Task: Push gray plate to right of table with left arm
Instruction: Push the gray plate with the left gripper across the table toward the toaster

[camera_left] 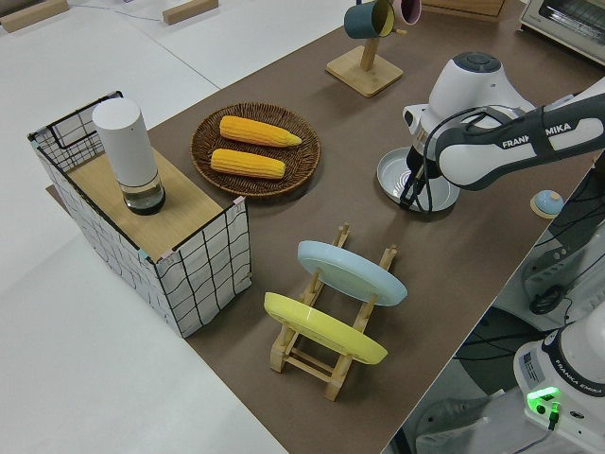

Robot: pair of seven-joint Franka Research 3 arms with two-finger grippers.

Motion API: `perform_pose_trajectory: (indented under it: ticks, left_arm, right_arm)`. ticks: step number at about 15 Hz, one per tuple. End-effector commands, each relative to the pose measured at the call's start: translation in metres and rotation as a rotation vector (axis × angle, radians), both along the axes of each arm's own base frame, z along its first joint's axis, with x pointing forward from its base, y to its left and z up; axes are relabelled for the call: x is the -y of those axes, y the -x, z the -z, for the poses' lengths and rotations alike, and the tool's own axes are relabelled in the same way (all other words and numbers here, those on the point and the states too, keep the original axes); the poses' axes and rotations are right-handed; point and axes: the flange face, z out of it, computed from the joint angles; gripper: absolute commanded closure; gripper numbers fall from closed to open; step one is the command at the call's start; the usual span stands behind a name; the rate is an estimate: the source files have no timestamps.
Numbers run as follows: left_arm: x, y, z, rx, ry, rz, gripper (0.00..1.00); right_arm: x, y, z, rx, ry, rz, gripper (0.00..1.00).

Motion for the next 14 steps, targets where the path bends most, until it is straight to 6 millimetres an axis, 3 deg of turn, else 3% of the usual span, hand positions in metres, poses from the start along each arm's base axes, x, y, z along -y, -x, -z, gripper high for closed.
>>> perform_pose_trajectory:
  ticks: [1,6,9,12,14]
  left_arm:
    - [0.078,-0.007,0.024,-0.037,-0.017,-0.098,1.0]
    - [0.175,-0.003,0.024,-0.019,-0.006,-0.215,1.0]
    - [0.251,0.001,0.03,-0.021,-0.004,-0.282,1.0]
    - [0.306,0.011,0.033,-0.017,0.004,-0.318,1.0]
    - [0.329,0.02,0.033,-0.018,0.002,-0.318,1.0]
  right_arm:
    - [0.002,0.003,-0.004,-0.005,-0.004,0.017,0.017]
    - [0.001,0.003,-0.004,-0.004,-0.002,0.015,0.017]
    - [0.002,0.003,-0.004,-0.005,-0.004,0.017,0.017]
    - [0.001,0.003,-0.004,-0.004,-0.002,0.015,0.017]
    - [0.002,0.003,-0.004,-0.005,-0.004,0.017,0.017]
